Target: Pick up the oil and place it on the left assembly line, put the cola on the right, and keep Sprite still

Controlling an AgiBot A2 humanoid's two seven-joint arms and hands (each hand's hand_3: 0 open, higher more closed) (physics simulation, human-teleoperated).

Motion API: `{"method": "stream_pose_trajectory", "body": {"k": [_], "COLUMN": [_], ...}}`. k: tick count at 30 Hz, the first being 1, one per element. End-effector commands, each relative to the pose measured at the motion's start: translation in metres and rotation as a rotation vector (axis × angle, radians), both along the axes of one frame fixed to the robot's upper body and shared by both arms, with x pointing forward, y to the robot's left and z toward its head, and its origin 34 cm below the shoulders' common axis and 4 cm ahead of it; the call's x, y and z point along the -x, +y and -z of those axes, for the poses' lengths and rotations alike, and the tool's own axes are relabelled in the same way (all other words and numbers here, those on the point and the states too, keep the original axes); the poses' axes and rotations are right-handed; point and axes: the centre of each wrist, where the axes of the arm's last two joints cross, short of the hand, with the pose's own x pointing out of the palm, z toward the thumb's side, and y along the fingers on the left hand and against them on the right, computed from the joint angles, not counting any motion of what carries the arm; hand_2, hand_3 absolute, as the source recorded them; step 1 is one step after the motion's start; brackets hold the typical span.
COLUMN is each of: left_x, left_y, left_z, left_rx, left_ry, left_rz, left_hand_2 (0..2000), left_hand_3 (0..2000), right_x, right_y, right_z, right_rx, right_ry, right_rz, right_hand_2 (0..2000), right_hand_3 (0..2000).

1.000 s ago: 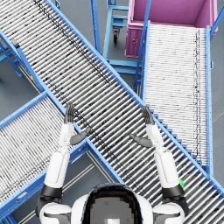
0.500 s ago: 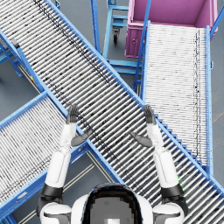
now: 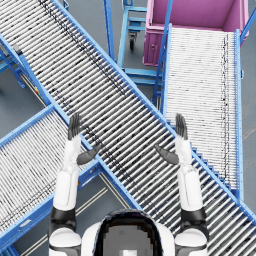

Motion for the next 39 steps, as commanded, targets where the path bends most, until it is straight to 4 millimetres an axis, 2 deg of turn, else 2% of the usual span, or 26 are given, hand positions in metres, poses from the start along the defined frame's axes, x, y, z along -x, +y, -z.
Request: {"method": "stream_pose_trajectory", "body": {"k": [1,7,11,17,19,20,26,35,37,38,39], "left_x": [-0.002,-0.007,-0.006,-0.006,-0.006,-0.005,-0.005,-0.003,-0.004,-0.003,-0.004], "left_y": [0.010,0.025,0.032,0.039,0.036,0.040,0.037,0.036,0.036,0.036,0.036], "left_z": [-0.015,-0.030,-0.037,-0.039,-0.034,-0.039,-0.033,-0.037,-0.033,-0.037,-0.037], "left_rx": [-0.006,-0.161,-0.187,-0.184,-0.190,-0.181,-0.184,-0.180,-0.181,-0.178,-0.178], "left_ry": [-0.060,-0.137,-0.164,-0.169,-0.152,-0.171,-0.151,-0.170,-0.153,-0.170,-0.168], "left_rz": [-0.065,-0.285,-0.352,-0.391,-0.380,-0.396,-0.387,-0.384,-0.382,-0.385,-0.384], "left_hand_2": [0,0,0,0,0,0,0,0,0,0,0], "left_hand_3": [0,0,0,0,0,0,0,0,0,0,0], "right_x": [-0.001,-0.002,0.000,-0.001,0.000,-0.001,0.000,0.000,0.000,0.001,0.001], "right_y": [-0.006,-0.014,-0.024,-0.034,-0.035,-0.032,-0.035,-0.034,-0.033,-0.033,-0.033], "right_z": [-0.011,-0.019,-0.028,-0.029,-0.030,-0.025,-0.025,-0.025,-0.021,-0.026,-0.021], "right_rx": [0.016,0.191,0.214,0.209,0.206,0.213,0.204,0.198,0.199,0.196,0.197], "right_ry": [-0.049,-0.114,-0.152,-0.148,-0.153,-0.135,-0.135,-0.136,-0.122,-0.141,-0.124], "right_rz": [0.051,0.235,0.313,0.363,0.368,0.354,0.368,0.366,0.362,0.364,0.361], "right_hand_2": [0,0,0,0,0,0,0,0,0,0,0], "right_hand_3": [0,0,0,0,0,0,0,0,0,0,0]}}
